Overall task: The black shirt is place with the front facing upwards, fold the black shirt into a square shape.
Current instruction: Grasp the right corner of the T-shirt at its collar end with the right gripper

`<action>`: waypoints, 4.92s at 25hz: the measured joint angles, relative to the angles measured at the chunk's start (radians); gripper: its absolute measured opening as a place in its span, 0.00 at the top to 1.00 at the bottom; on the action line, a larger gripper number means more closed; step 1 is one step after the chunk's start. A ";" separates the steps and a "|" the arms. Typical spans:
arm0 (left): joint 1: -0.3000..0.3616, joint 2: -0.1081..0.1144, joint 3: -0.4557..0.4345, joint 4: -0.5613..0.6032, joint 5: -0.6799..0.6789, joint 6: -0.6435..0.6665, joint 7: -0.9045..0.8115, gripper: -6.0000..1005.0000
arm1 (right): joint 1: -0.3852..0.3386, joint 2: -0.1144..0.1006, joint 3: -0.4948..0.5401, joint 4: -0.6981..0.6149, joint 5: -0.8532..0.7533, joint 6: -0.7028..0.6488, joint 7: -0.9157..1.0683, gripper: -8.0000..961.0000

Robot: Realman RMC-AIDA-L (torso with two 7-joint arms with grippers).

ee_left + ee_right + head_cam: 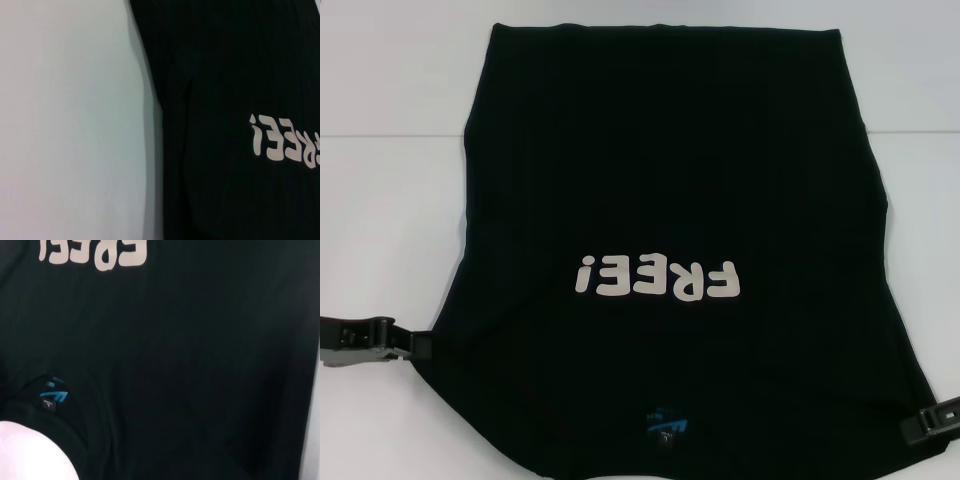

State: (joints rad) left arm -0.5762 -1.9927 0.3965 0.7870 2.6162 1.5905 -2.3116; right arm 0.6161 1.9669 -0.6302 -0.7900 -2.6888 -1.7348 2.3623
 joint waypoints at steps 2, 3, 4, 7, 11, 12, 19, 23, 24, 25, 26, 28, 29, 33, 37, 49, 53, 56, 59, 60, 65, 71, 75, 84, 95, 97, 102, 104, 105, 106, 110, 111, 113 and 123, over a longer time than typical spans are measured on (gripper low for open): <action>-0.001 0.000 0.000 0.000 -0.002 0.000 -0.001 0.96 | 0.001 -0.003 0.000 0.000 -0.003 0.000 0.000 0.04; -0.001 0.000 0.000 0.000 -0.003 0.000 -0.001 0.96 | 0.001 -0.007 0.001 -0.001 -0.003 0.000 0.001 0.04; -0.001 0.000 -0.001 0.000 -0.004 0.000 -0.001 0.96 | 0.000 -0.011 0.003 -0.002 -0.003 0.001 0.003 0.04; -0.001 0.001 -0.001 0.000 -0.005 0.000 -0.002 0.96 | -0.004 -0.023 0.007 -0.005 -0.004 0.003 0.008 0.04; -0.003 0.001 -0.001 0.000 -0.005 -0.001 -0.002 0.96 | -0.003 -0.026 0.005 -0.002 -0.004 0.007 0.008 0.04; -0.003 0.001 -0.001 0.000 -0.005 -0.001 -0.003 0.96 | -0.002 -0.024 0.003 -0.002 -0.004 0.007 0.008 0.04; -0.005 0.002 -0.001 0.000 -0.007 -0.002 -0.003 0.96 | 0.002 -0.016 -0.002 -0.001 -0.005 0.008 0.009 0.04; -0.007 0.002 -0.001 0.000 -0.007 -0.003 -0.003 0.96 | 0.002 -0.015 -0.003 0.000 -0.005 0.009 0.009 0.04; -0.007 0.002 -0.001 0.000 -0.007 -0.003 -0.003 0.96 | 0.002 -0.015 -0.003 0.001 -0.005 0.009 0.010 0.04; -0.008 0.002 0.000 0.000 -0.007 -0.003 -0.003 0.96 | 0.002 -0.015 -0.004 0.002 -0.005 0.009 0.010 0.04; -0.008 0.002 0.000 0.000 -0.007 -0.003 -0.003 0.96 | 0.002 -0.014 -0.004 0.005 -0.005 0.010 0.010 0.04; -0.008 0.002 0.000 0.000 -0.007 -0.003 -0.003 0.96 | 0.002 -0.014 -0.005 0.008 -0.005 0.010 0.011 0.04; -0.008 0.002 -0.001 0.000 -0.007 -0.003 -0.003 0.96 | 0.002 -0.014 -0.005 0.009 -0.005 0.011 0.011 0.04; -0.008 0.002 -0.001 0.000 -0.007 -0.003 -0.003 0.96 | 0.003 -0.014 -0.015 0.010 -0.005 0.011 0.011 0.04; -0.008 0.002 -0.001 0.000 -0.007 -0.003 -0.002 0.96 | 0.003 -0.013 -0.016 0.010 -0.005 0.012 0.011 0.04; -0.007 0.000 -0.001 0.000 -0.007 -0.003 0.001 0.96 | 0.004 -0.011 -0.018 0.019 -0.005 0.022 0.011 0.04; -0.007 0.000 -0.001 0.000 -0.007 -0.003 0.002 0.96 | 0.007 -0.011 -0.020 0.028 -0.003 0.024 0.007 0.04; -0.008 0.001 -0.001 0.000 -0.007 -0.003 0.003 0.96 | 0.016 -0.011 -0.020 0.046 0.001 0.025 0.002 0.04; -0.008 0.001 -0.001 0.000 -0.007 -0.003 0.005 0.96 | 0.030 -0.008 -0.020 0.063 0.003 0.025 -0.001 0.04; -0.008 0.001 -0.001 0.000 -0.007 -0.003 0.005 0.96 | 0.035 -0.005 -0.020 0.070 0.004 0.025 -0.002 0.04; -0.008 0.002 -0.001 0.000 -0.010 -0.003 0.007 0.96 | 0.056 0.008 -0.017 0.079 0.004 0.027 -0.011 0.04; -0.006 0.002 -0.001 0.000 -0.017 -0.004 0.009 0.96 | 0.069 0.012 -0.019 0.091 0.004 0.044 -0.013 0.04; -0.007 0.002 0.000 0.000 -0.020 -0.004 0.009 0.96 | 0.068 0.012 -0.019 0.091 0.004 0.051 -0.013 0.04; -0.010 0.002 -0.001 0.000 -0.021 -0.005 0.009 0.96 | 0.067 0.015 -0.051 0.080 -0.001 0.054 -0.026 0.27; -0.013 0.004 0.000 0.000 -0.022 -0.014 0.009 0.96 | 0.083 0.010 -0.056 0.079 -0.002 0.060 -0.006 0.58; -0.014 0.005 0.000 0.000 -0.022 -0.014 0.009 0.96 | 0.087 0.009 -0.059 0.082 -0.003 0.062 -0.001 0.68; -0.014 0.007 -0.001 0.000 -0.024 -0.019 0.009 0.96 | 0.093 0.006 -0.091 0.089 -0.005 0.081 0.014 0.84; -0.014 0.007 -0.001 0.000 -0.024 -0.022 0.009 0.96 | 0.097 0.006 -0.097 0.089 -0.005 0.083 0.018 0.90; -0.014 0.006 -0.001 0.000 -0.024 -0.022 0.009 0.96 | 0.099 0.006 -0.099 0.089 -0.005 0.083 0.019 0.91; -0.014 0.006 -0.001 0.000 -0.025 -0.023 0.009 0.96 | 0.100 0.006 -0.100 0.089 -0.005 0.082 0.020 0.92; -0.014 0.006 -0.001 0.000 -0.036 -0.022 0.009 0.96 | 0.103 0.006 -0.100 0.080 -0.004 0.070 0.020 0.95; -0.014 0.006 0.000 0.000 -0.041 -0.022 0.009 0.96 | 0.103 0.004 -0.100 0.078 -0.004 0.063 0.021 0.95; -0.014 0.006 0.000 0.000 -0.046 -0.022 0.009 0.96 | 0.104 -0.002 -0.098 0.074 -0.005 0.055 0.025 0.96; -0.015 0.001 0.008 -0.001 -0.048 -0.021 0.009 0.96 | 0.097 -0.044 -0.097 0.037 -0.005 0.017 0.054 0.96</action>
State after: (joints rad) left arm -0.5911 -1.9912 0.4041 0.7863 2.5684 1.5695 -2.3025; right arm 0.7132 1.9229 -0.7274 -0.7535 -2.6938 -1.7181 2.4163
